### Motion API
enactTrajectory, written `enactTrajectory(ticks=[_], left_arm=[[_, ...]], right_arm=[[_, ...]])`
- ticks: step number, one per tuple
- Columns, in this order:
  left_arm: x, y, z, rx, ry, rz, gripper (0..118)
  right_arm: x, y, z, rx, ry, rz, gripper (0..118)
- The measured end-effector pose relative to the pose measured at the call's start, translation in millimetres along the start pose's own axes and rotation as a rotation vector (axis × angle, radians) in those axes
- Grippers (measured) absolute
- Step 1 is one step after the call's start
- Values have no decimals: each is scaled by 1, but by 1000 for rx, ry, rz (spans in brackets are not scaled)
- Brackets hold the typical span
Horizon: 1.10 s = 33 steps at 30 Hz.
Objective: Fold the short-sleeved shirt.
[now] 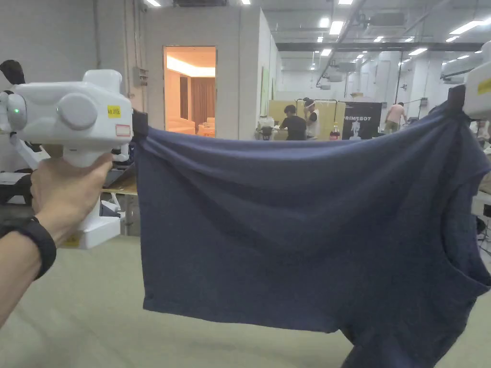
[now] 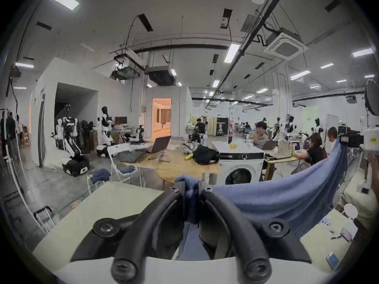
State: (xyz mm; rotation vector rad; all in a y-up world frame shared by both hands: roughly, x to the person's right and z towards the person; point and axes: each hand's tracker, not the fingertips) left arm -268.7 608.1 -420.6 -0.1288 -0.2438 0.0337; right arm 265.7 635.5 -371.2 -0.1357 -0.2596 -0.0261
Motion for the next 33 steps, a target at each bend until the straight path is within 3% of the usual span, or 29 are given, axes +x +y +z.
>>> enactTrajectory(ticks=[1, 8, 11, 16, 22, 24, 26, 30, 33], left_arm=[[-26, -49, -48, -15, -5, 4, 6], [-36, -156, -38, -154, -73, 132, 6], [-32, -186, 6, -175, -104, 142, 6], [-28, -237, 96, -197, -168, 117, 6], [-38, -313, 200, -259, -216, 183, 6], [-43, -340, 229, -276, -202, 216, 6], [-49, -364, 252, -329, -188, 241, 6], [-60, -412, 277, -436, -148, 245, 6], [-62, -441, 282, -509, -146, 290, 6]], right_arm=[[2, -6, -1, -27, 6, 1, 2], [12, -127, 12, -136, 46, 4, 2], [22, -159, 49, -197, 104, -30, 2], [35, -224, 141, -221, 153, -5, 2], [56, -326, 247, -362, 237, -75, 2], [67, -363, 271, -418, 217, -156, 2], [73, -394, 292, -458, 185, -182, 2], [77, -448, 311, -594, 146, -146, 2], [81, -473, 316, -617, 123, -165, 3]])
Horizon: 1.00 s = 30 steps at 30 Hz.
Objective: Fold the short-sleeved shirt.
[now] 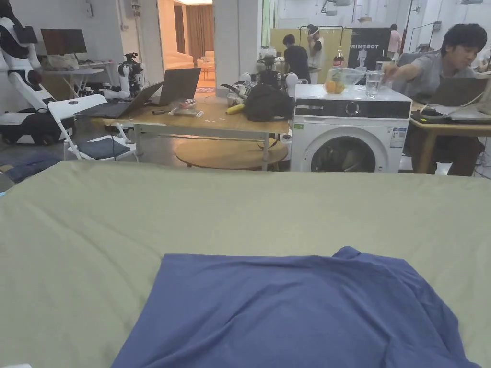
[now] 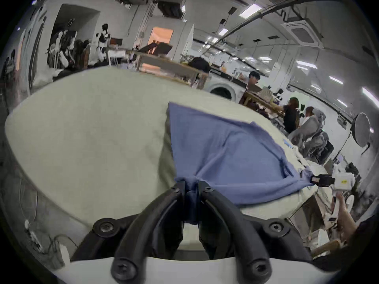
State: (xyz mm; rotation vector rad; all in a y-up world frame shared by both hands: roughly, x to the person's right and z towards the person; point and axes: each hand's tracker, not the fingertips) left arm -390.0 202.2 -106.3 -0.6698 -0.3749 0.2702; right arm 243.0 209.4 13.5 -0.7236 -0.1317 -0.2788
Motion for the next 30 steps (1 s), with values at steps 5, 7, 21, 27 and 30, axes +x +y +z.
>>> enactTrajectory(ticks=[5, 7, 21, 27, 30], left_arm=[[-15, -12, -7, -57, 75, -58, 60], [-12, 0, 3, -13, 40, -85, 60], [148, 84, 1, 399, -53, -301, 36], [171, 78, 9, 415, -92, -329, 0], [163, 76, 18, 402, -100, -303, 0]], right_arm=[[3, -13, 0, -12, -84, 51, 57], [6, -14, 13, 30, -70, 67, 57], [-102, 58, 18, 460, 28, 239, 26], [-120, 54, 12, 464, 79, 231, 0], [-123, 52, 12, 464, 68, 243, 0]])
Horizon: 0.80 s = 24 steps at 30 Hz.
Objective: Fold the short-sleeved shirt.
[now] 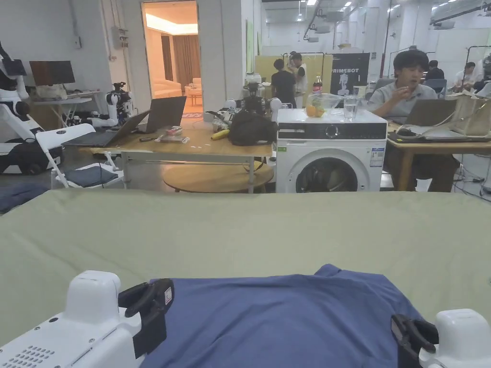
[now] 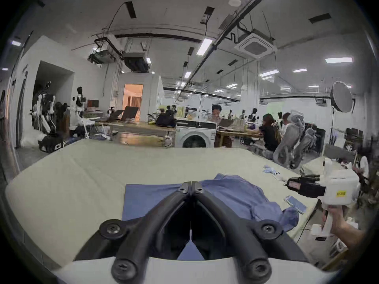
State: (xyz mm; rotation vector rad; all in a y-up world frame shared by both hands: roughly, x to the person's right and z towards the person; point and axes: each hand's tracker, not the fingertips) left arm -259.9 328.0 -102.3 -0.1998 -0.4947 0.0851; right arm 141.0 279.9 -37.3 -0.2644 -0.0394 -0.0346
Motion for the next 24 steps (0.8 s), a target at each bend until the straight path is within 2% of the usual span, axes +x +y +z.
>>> enactTrajectory(ticks=[2, 3, 5, 6, 8, 10, 12, 17, 18, 19, 20, 21, 22, 24], left_arm=[[-11, 0, 9, -7, 15, 26, 0], [-20, -1, 15, -28, 19, 48, 11], [-39, -9, 25, -130, 44, 79, 53], [-52, -17, 27, -179, 27, 91, 56], [-69, -40, 36, -277, 63, 95, 56], [-85, -65, 39, -386, 136, 67, 56], [-98, -91, 40, -459, 136, 111, 56], [-123, -137, 18, -597, 184, 176, 56], [-126, -144, 13, -608, 185, 182, 50], [-130, -149, 7, -632, 192, 196, 35], [-132, -155, 2, -658, 194, 219, 12], [-133, -161, -2, -671, 185, 230, 1], [-127, -167, -1, -662, 179, 224, 1], [-117, -163, -9, -659, 208, 129, 0]], right_arm=[[1, -1, 2, -9, 4, 0, 0], [4, -2, 4, -20, 21, 0, 0], [5, -5, 12, -40, 18, 16, 0], [6, -7, 17, -58, 12, 11, 0], [10, -13, 29, -83, 39, -16, 0], [9, -19, 36, -97, 21, 6, 0], [9, -25, 41, -109, -7, 28, 0], [16, -32, 40, -151, 10, -33, 0], [18, -33, 41, -160, 1, -36, 0], [22, -34, 43, -169, -8, -37, 0], [24, -35, 45, -172, -18, -39, 0], [27, -35, 46, -181, -30, -41, 0], [31, -35, 49, -193, -41, -45, 0], [42, -39, 52, -218, -58, -51, 0]])
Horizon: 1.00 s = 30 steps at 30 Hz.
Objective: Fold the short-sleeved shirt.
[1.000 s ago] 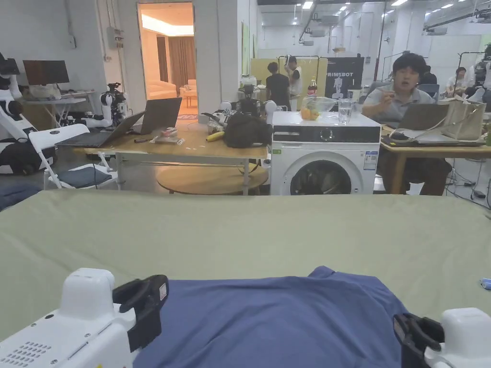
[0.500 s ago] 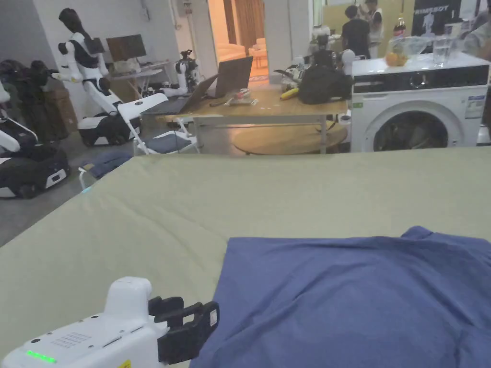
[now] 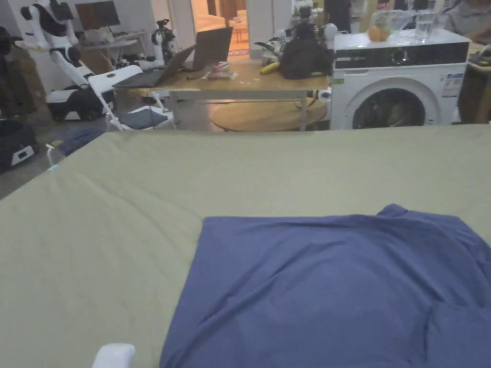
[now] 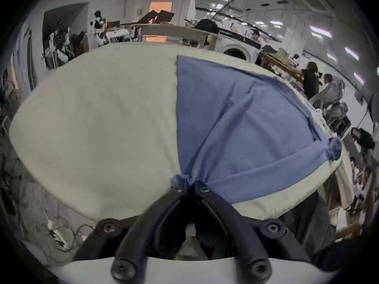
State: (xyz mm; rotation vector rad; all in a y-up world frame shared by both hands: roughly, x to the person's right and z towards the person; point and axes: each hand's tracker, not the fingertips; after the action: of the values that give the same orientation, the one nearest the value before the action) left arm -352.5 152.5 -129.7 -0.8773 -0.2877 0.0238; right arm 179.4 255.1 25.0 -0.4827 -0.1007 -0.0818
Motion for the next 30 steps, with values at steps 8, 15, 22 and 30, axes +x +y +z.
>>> enactTrajectory(ticks=[8, 15, 22, 30], left_arm=[[12, -1, 10, -20, 9, -6, 0], [20, -2, 26, -19, 15, 3, 0], [7, 3, 46, 178, -80, 89, 0], [-1, 139, 13, 284, -120, 80, 0]], right_arm=[[51, -42, -24, -232, -73, -95, 39], [70, -68, -61, -326, -16, -118, 5], [66, -50, -42, -246, -20, -156, 4], [83, 60, -124, -107, 1, -115, 4]])
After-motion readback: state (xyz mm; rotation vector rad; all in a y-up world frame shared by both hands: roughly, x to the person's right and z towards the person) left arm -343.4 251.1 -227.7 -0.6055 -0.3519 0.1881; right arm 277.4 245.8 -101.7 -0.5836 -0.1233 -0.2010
